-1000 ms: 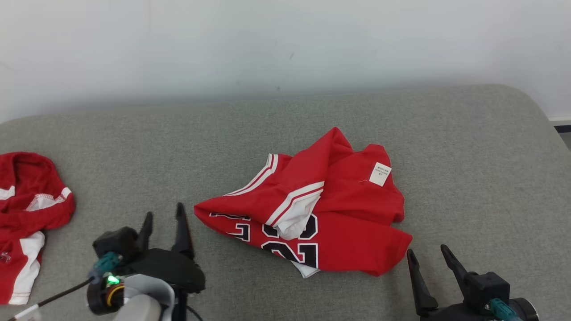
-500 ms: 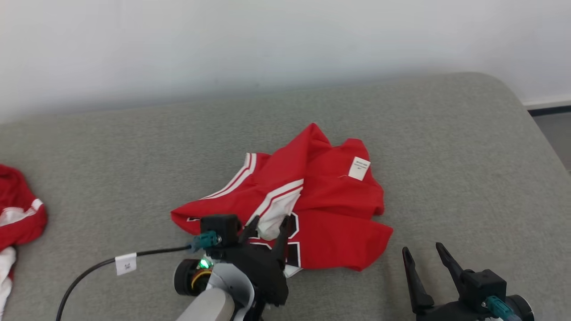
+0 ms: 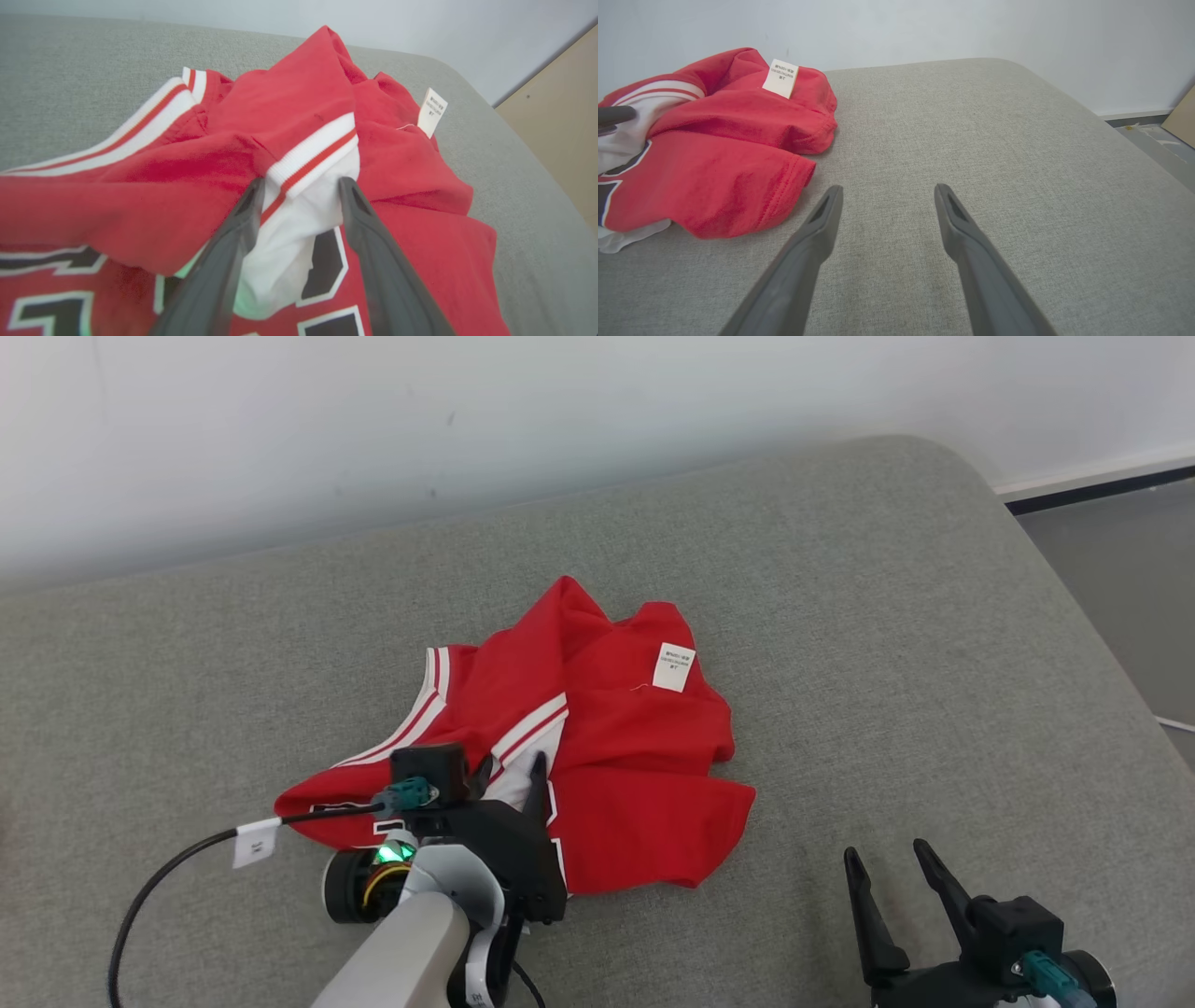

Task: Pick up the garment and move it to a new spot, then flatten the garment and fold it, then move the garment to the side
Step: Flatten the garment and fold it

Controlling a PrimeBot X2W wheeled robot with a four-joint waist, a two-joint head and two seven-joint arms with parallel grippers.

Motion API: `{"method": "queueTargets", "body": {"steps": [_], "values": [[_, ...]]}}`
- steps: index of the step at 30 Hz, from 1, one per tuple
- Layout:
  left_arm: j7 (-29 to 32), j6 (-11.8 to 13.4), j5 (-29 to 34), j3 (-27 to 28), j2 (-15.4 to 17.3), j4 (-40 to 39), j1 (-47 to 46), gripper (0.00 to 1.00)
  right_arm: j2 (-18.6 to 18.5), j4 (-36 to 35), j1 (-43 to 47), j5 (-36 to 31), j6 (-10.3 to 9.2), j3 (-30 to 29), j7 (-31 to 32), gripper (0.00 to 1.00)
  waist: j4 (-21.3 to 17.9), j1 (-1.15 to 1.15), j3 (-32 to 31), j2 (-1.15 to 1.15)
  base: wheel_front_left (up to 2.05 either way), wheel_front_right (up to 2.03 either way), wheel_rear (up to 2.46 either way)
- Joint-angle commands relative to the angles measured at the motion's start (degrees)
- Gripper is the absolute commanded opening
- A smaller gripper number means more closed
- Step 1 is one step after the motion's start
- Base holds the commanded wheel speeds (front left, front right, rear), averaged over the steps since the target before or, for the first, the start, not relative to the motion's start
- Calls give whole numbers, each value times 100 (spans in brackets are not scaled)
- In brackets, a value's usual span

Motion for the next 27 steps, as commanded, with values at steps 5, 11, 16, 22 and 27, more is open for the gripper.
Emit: {"method": "queueTargets", "body": {"steps": [5,11,16,22,27], "values": [[-362,-67,64,127,119,-43,-132,0,5,49,-4,-14,-12,-38,-76,100,145,0,-29,0,0,0,0],[-726,-129,-108,438,267,-417,-184,0,2,25,-15,-78,-12,-52,-15,100,447,0,-208,0,0,0,0],[-559,-247,-383,608,508,-1549,69,0,1,-39,177,-132,-12,-83,14,100,688,0,-379,0,0,0,0],[200,-152,-588,398,757,-3467,458,0,1,-158,327,-150,-12,-108,80,100,922,0,-499,0,0,0,0],[750,211,-723,306,1027,-4432,958,0,4,-237,383,-148,-12,-56,114,100,995,0,-518,0,0,0,0]]}}
